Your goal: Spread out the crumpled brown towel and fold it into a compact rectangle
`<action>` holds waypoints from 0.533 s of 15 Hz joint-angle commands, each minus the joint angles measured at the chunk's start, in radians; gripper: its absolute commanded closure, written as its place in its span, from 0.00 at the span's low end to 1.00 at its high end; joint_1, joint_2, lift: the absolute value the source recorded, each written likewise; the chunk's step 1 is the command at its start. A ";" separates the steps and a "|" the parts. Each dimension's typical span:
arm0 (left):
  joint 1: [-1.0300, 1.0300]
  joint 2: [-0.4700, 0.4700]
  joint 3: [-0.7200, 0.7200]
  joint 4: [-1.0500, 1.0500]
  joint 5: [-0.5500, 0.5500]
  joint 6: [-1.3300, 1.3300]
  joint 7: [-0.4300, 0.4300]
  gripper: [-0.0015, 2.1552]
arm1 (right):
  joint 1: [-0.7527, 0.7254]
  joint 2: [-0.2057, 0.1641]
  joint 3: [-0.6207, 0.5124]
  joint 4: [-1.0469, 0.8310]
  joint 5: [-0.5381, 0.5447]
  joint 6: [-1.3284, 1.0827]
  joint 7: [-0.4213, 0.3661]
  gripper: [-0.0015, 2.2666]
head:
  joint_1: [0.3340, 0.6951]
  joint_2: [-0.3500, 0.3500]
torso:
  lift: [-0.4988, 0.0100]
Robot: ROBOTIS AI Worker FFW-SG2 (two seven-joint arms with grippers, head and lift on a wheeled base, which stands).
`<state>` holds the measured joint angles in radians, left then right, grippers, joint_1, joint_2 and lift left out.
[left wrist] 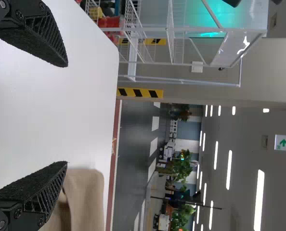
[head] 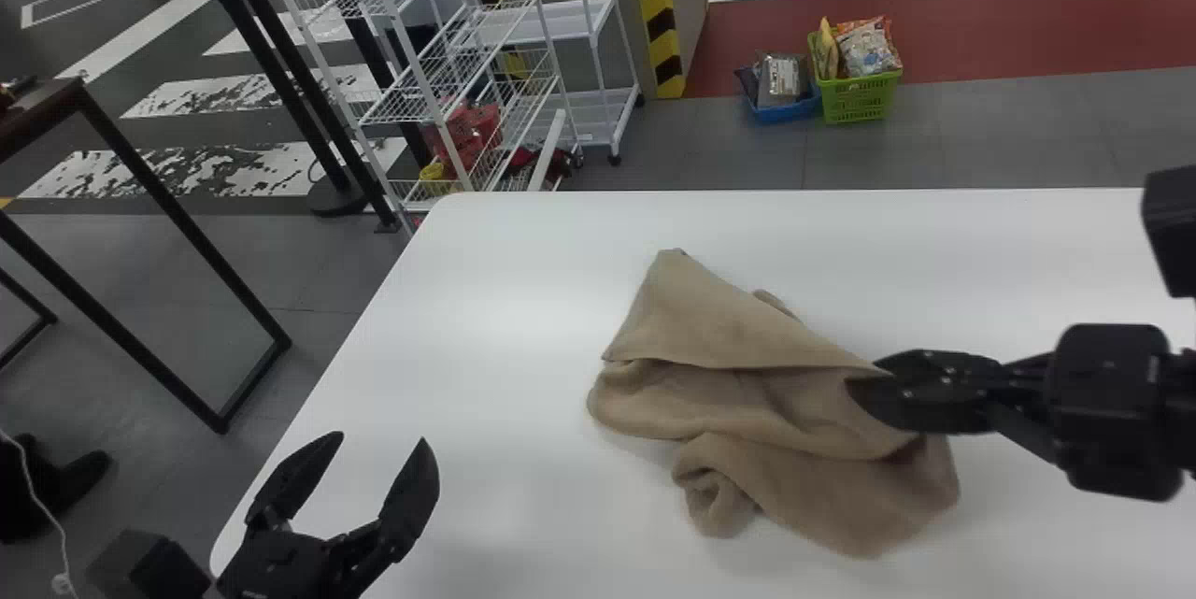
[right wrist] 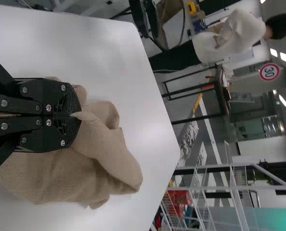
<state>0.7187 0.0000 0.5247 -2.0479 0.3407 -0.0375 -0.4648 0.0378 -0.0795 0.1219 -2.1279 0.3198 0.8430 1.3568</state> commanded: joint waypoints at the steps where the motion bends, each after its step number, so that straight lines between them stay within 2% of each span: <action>1: -0.008 -0.003 0.000 -0.001 -0.003 0.006 0.000 0.04 | 0.066 -0.023 -0.094 -0.079 -0.010 -0.015 0.010 0.58 | 1.00 1.00 | 0.73; 6: -0.008 -0.003 -0.005 -0.001 -0.012 0.009 0.000 0.04 | 0.080 -0.016 -0.488 -0.087 -0.392 0.018 0.010 0.58 | 1.00 1.00 | 0.73; 8: -0.013 -0.003 -0.008 -0.003 -0.015 0.012 0.000 0.04 | 0.089 0.000 -0.570 -0.067 -0.489 0.021 0.010 0.58 | 1.00 1.00 | 0.73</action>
<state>0.7081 0.0000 0.5195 -2.0499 0.3267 -0.0271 -0.4648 0.1210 -0.0907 -0.3915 -2.2076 -0.1020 0.8627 1.3591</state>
